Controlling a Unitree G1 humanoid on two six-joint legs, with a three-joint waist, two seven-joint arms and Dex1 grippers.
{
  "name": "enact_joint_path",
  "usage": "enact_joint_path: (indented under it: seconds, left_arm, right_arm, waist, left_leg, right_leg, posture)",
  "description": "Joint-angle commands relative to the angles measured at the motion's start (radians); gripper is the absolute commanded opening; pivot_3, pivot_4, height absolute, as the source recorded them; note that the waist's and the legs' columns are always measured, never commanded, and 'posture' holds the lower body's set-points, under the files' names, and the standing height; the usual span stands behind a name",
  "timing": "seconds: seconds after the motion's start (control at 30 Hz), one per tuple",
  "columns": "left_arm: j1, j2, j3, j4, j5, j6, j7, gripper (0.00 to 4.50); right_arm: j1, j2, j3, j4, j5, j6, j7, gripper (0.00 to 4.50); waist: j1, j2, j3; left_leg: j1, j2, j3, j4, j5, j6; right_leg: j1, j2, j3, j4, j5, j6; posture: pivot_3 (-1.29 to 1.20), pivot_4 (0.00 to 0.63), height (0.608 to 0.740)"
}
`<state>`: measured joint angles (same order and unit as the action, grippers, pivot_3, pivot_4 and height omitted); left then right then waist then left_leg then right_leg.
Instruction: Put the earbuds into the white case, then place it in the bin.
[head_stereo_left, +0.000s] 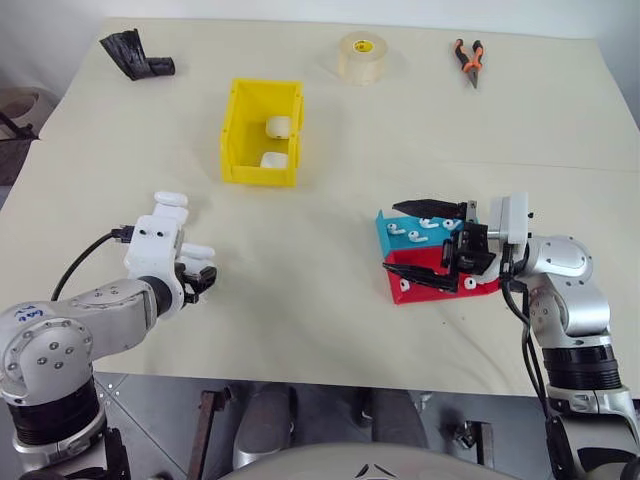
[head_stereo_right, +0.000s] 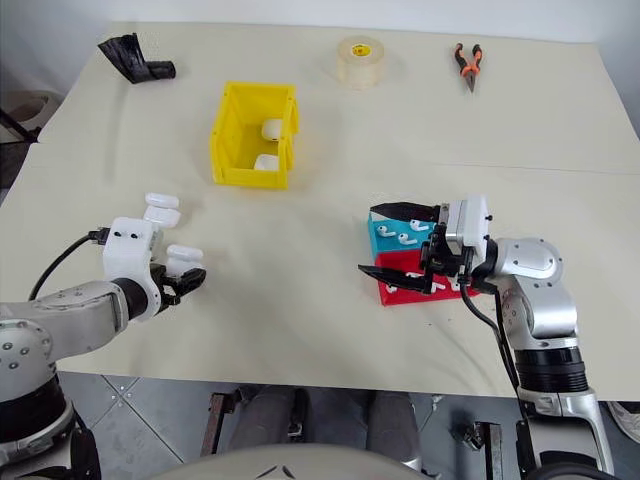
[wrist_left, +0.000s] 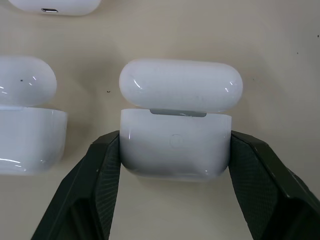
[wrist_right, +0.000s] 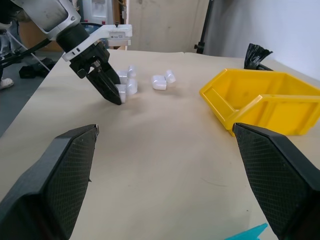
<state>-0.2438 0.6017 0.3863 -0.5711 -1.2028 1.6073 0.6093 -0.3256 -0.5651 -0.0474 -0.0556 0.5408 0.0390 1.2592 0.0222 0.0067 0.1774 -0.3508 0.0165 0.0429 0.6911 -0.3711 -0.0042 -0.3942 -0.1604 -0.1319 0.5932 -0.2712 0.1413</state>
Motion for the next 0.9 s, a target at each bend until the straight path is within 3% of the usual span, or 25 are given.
enact_joint_path:
  seconds: [0.03,0.2,0.3,0.37,0.4,0.57,0.67,0.9]
  left_arm:
    - [-0.012,0.026,-0.002,0.014,-0.06,0.007,0.022,2.81]
    - [-0.007,0.011,0.07,-0.013,-0.059,-0.049,-0.074,2.81]
    - [0.142,0.03,0.158,-0.085,0.046,-0.371,-0.459,2.81]
    - [0.259,0.066,0.133,-0.107,0.204,-0.674,-0.845,2.81]
    - [0.294,0.061,0.121,-0.095,0.26,-0.79,-0.964,2.81]
    - [0.316,-0.022,-0.058,0.029,0.452,-1.212,-1.376,2.81]
    - [0.249,-0.131,-0.153,0.109,0.524,-1.426,-1.492,2.81]
    - [0.111,-0.293,-0.359,0.228,0.559,-1.528,-1.597,2.81]
  right_arm:
    - [0.011,0.009,-0.015,-0.044,0.023,-0.011,-0.007,4.5]
    - [0.01,0.015,-0.015,-0.038,0.018,-0.014,-0.01,4.5]
    - [0.002,0.012,-0.017,-0.02,0.009,-0.016,-0.01,4.5]
    - [-0.009,0.004,-0.026,-0.007,0.005,-0.012,-0.013,4.5]
    - [-0.012,0.0,-0.03,-0.001,0.004,-0.011,-0.014,4.5]
    - [-0.027,-0.043,-0.059,0.015,-0.005,-0.017,-0.014,4.5]
    - [-0.021,-0.077,-0.095,0.016,-0.008,-0.024,-0.025,4.5]
    - [0.175,-0.204,-0.275,-0.078,0.003,-0.013,-0.063,4.5]
  waist:
    - [0.0,0.0,0.0]
    - [0.0,0.0,0.0]
    - [-0.007,0.0,0.0]
    - [-0.017,0.0,0.0]
    - [-0.022,0.0,0.0]
    - [-0.016,0.001,0.001]
    - [-0.012,0.001,0.001]
    - [0.007,0.001,0.001]
  left_leg:
    - [0.0,0.0,0.0,0.0,0.0,0.0]
    - [-0.001,0.0,0.002,0.0,0.0,0.0]
    - [-0.001,0.0,0.003,0.0,0.0,-0.001]
    - [-0.001,0.001,0.005,-0.001,-0.001,-0.002]
    - [-0.002,0.002,0.006,-0.001,-0.002,-0.003]
    - [-0.002,0.005,0.008,-0.001,-0.002,-0.003]
    - [-0.002,0.005,0.01,0.0,-0.003,-0.002]
    - [-0.003,0.008,0.011,0.007,-0.008,0.002]
  right_leg:
    - [0.0,0.0,0.0,0.0,0.0,0.0]
    - [0.0,0.0,-0.001,0.0,0.0,0.0]
    - [-0.001,0.0,0.0,-0.001,0.0,0.0]
    - [-0.002,0.002,0.0,-0.002,0.0,0.0]
    - [-0.003,0.004,0.0,-0.003,0.0,-0.001]
    - [-0.002,0.007,0.001,-0.004,-0.001,-0.001]
    - [-0.003,0.007,0.003,-0.004,-0.001,-0.001]
    - [-0.002,0.009,0.002,-0.003,0.0,-0.001]
  posture:
    - [0.0,0.15,0.74]
    - [0.0,0.15,0.74]
    - [0.0,0.15,0.74]
    - [0.0,0.15,0.74]
    - [0.0,0.15,0.74]
    - [0.0,0.15,0.74]
    - [0.0,0.15,0.74]
    - [0.0,0.15,0.74]
